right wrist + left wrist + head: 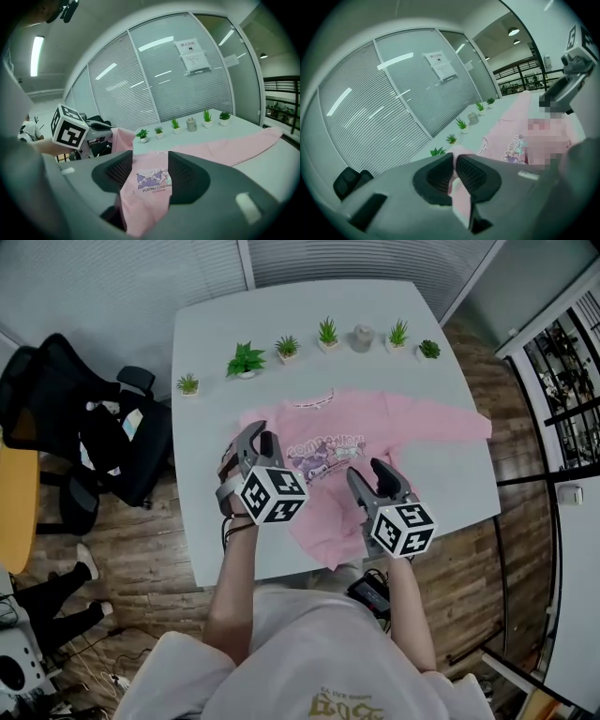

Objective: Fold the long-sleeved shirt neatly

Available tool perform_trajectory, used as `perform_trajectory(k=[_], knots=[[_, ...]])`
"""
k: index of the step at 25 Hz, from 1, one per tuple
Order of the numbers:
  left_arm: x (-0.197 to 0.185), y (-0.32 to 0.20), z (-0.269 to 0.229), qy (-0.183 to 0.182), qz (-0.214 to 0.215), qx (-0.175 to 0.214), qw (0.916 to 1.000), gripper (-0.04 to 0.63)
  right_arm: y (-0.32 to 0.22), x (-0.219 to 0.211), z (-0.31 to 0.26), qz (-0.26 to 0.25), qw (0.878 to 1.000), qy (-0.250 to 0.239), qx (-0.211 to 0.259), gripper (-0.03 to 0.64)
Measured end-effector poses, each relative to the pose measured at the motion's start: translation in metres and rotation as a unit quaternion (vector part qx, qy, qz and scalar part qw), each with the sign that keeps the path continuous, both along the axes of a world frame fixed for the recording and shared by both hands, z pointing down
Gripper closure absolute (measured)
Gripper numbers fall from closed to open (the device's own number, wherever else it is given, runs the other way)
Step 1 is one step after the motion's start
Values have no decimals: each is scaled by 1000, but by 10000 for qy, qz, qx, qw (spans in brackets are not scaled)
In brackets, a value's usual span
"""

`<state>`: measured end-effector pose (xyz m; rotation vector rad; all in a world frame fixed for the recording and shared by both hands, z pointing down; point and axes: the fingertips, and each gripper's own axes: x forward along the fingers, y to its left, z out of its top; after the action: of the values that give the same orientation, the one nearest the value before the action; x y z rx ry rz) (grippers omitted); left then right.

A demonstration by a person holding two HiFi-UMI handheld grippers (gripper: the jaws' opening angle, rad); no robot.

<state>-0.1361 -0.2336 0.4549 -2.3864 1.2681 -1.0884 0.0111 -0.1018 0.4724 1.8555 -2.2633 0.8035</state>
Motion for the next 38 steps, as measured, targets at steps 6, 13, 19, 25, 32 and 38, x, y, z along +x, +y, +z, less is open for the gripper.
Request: perform_trajectory(k=[6, 13, 19, 25, 32, 38], knots=[[55, -1, -16, -15, 124, 71, 9999, 571, -5, 42, -8, 29, 10000, -7, 58, 376], [118, -5, -9, -146, 168, 25, 9997, 569, -8, 89, -12, 12, 10000, -13, 85, 376], [174, -7, 32, -467, 199, -195, 9985, 553, -8, 134, -3, 17, 10000, -73, -14, 376], [218, -3, 107, -919, 424, -763, 9919, 397, -11, 177, 25, 10, 9996, -192, -223, 376], [234, 14, 134, -307, 564, -1624, 9846, 230, -22, 213, 59, -9, 9982, -399, -448, 376], [242, -4, 93, -1672, 1000, 60, 9808, 200, -35, 222, 70, -61, 9970, -601, -480, 376]])
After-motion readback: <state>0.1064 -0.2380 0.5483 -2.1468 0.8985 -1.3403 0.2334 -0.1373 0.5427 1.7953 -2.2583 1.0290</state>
